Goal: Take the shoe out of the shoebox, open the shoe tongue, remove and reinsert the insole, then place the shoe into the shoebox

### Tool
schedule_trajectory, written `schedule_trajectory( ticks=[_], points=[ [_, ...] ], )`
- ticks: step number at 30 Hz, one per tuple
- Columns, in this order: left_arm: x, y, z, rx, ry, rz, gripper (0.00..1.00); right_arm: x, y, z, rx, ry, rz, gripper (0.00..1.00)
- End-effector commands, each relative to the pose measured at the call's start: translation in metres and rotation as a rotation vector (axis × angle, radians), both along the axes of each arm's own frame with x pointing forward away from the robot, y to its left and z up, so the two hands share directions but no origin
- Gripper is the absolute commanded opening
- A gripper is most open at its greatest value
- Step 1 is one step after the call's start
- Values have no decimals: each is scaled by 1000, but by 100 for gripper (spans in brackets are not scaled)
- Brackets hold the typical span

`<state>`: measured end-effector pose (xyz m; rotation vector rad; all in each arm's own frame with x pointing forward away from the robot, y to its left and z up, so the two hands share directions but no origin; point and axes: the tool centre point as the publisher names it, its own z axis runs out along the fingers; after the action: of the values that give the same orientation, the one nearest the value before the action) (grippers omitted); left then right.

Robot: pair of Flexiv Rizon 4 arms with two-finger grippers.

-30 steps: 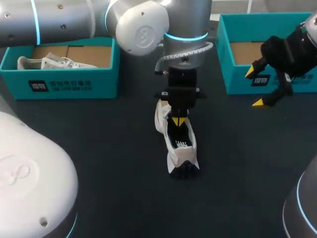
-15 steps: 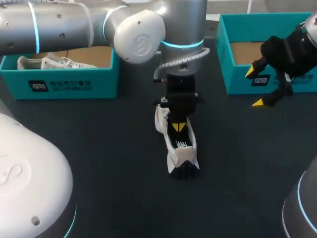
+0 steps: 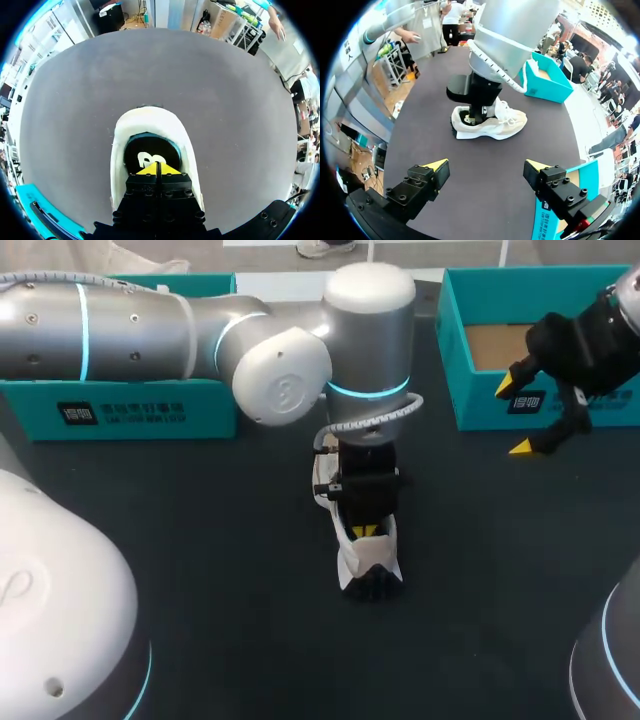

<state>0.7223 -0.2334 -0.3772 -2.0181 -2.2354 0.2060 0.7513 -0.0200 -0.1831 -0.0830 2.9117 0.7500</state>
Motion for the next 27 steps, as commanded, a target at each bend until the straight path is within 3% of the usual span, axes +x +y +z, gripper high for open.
schedule_trajectory(
  ticks=[1, 4, 11, 22, 27],
  points=[
    [1, -10, -21, 1, -2, 7, 0, 0, 0, -1, -2, 0, 0, 100],
    [1, -9, -23, 9, -5, 16, 0, 0, 0, -1, -2, 0, 0, 100],
    [-5, 0, -2, -41, -38, 16, 0, 0, 0, -1, -2, 0, 0, 100],
    [-20, -22, -45, -12, -60, 3, 0, 0, 0, -1, -2, 0, 0, 100],
    [-21, -15, -39, 0, -86, 14, 0, 0, 0, -1, -2, 0, 0, 100]
  ],
)
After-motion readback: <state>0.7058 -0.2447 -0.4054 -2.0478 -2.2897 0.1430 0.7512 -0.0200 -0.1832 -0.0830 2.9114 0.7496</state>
